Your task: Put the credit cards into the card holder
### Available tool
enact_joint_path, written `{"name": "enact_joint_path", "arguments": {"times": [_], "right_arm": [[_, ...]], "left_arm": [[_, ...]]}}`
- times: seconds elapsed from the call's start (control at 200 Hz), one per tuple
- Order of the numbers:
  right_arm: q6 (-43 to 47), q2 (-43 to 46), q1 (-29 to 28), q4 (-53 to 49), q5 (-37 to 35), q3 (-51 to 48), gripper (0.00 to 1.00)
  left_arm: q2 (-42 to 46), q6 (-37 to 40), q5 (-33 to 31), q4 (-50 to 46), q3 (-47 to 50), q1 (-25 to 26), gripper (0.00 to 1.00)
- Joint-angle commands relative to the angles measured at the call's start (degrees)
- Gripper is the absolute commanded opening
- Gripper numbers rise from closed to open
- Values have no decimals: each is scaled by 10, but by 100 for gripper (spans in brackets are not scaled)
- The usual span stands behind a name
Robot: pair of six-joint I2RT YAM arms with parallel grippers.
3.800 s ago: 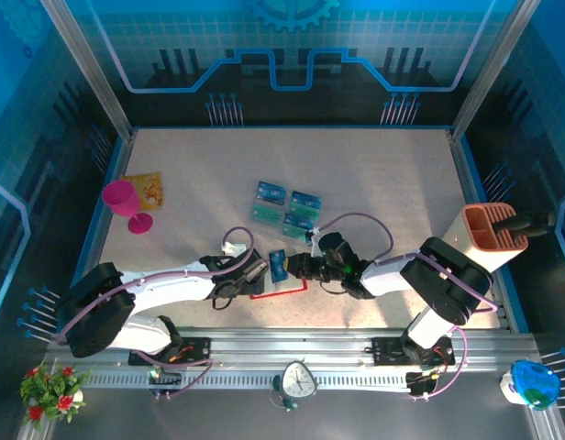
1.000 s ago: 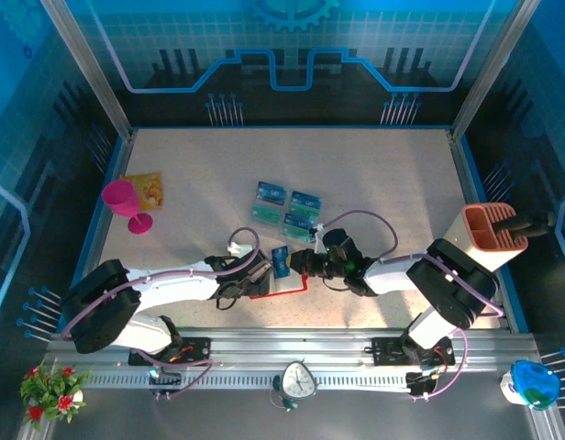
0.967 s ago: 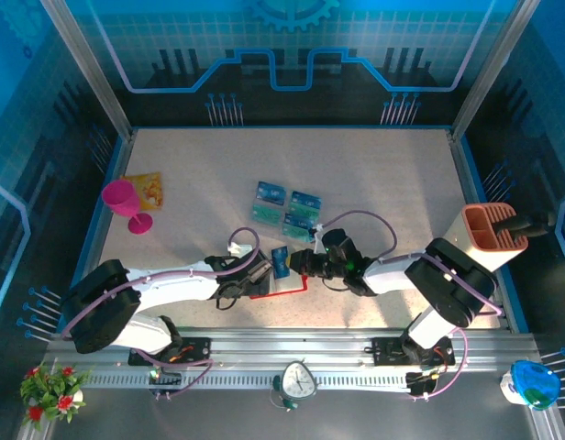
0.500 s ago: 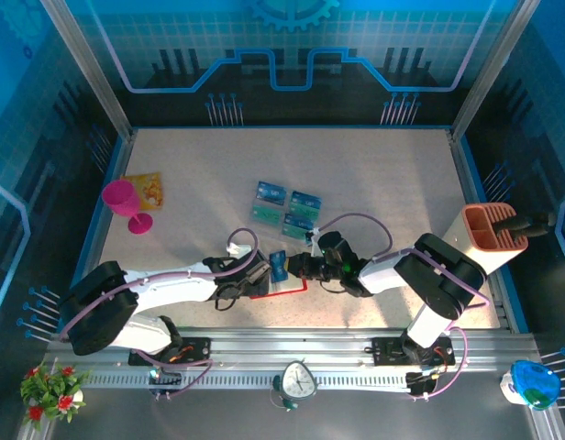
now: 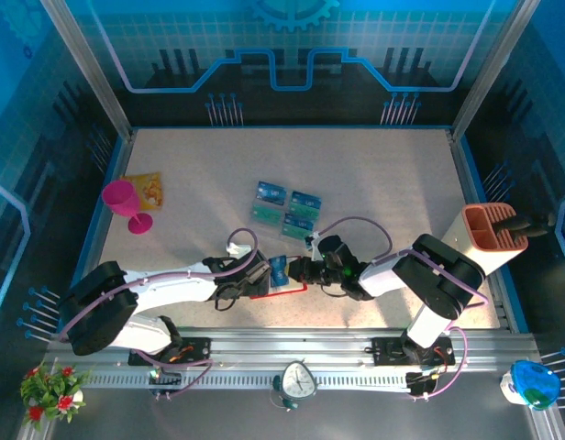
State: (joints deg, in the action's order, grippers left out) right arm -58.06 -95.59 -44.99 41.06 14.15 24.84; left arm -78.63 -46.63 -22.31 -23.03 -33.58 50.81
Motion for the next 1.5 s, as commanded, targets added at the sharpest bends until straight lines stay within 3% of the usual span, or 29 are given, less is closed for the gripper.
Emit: {"name": "enact_joint_path", "arguments": {"times": [0.0, 0.86, 1.216, 1.496], "right_arm": [[4, 7, -8, -7, -3, -15, 0], [-6, -29, -18, 5, 22, 6, 0], [7, -14, -18, -34, 18, 13, 0], [7, -31, -21, -52, 23, 30, 0]], "left_arm": [[-1, -8, -16, -36, 18, 1, 97], [6, -9, -20, -39, 14, 1, 97], [68, -53, -66, -92, 28, -8, 99], [35, -43, -40, -65, 29, -20, 99]]}}
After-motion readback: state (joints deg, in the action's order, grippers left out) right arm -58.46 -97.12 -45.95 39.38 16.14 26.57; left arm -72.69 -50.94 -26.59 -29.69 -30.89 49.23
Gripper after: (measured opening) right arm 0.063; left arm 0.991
